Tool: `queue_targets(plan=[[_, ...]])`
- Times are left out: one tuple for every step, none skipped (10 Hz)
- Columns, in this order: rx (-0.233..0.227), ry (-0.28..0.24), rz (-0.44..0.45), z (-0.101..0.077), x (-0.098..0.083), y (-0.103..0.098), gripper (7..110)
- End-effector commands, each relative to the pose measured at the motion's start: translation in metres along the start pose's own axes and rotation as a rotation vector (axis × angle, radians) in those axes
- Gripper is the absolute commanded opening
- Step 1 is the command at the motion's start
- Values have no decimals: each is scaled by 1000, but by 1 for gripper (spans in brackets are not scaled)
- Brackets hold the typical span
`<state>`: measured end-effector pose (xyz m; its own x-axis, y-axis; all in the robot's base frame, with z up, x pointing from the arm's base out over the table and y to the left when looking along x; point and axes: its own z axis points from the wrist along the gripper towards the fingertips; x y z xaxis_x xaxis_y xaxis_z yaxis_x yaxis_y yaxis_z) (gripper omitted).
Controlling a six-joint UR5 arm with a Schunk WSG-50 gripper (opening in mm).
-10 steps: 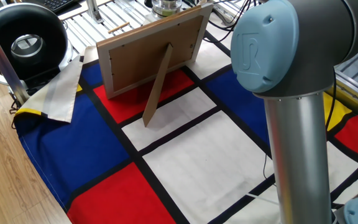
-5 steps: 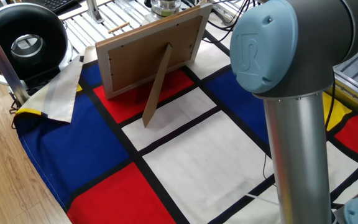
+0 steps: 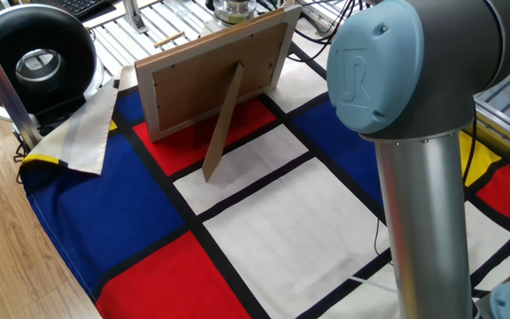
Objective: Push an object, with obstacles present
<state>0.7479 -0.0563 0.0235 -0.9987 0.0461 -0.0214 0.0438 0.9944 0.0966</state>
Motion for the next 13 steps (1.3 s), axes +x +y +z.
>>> queue_targets(plan=[[-13,-3,9,-1,-1,5,7],[-13,-3,11,-1,-1,6,7],[-13,-3,12,-1,-1,7,7],[-11,-3,12,-1,-1,7,7],[-10,-3,12,0,-1,7,7],[-4,-3,12,0,-1,5,7],[4,-4,9,0,-1,3,7],[3,-4,7,0,-1,4,7],[3,-4,7,0,-1,5,7],[12,-6,2,0,-2,2,7],[36,-10,-6,0,-3,-4,7],[33,-9,-6,0,-3,-3,7],[31,-9,-7,0,-3,-2,7]])
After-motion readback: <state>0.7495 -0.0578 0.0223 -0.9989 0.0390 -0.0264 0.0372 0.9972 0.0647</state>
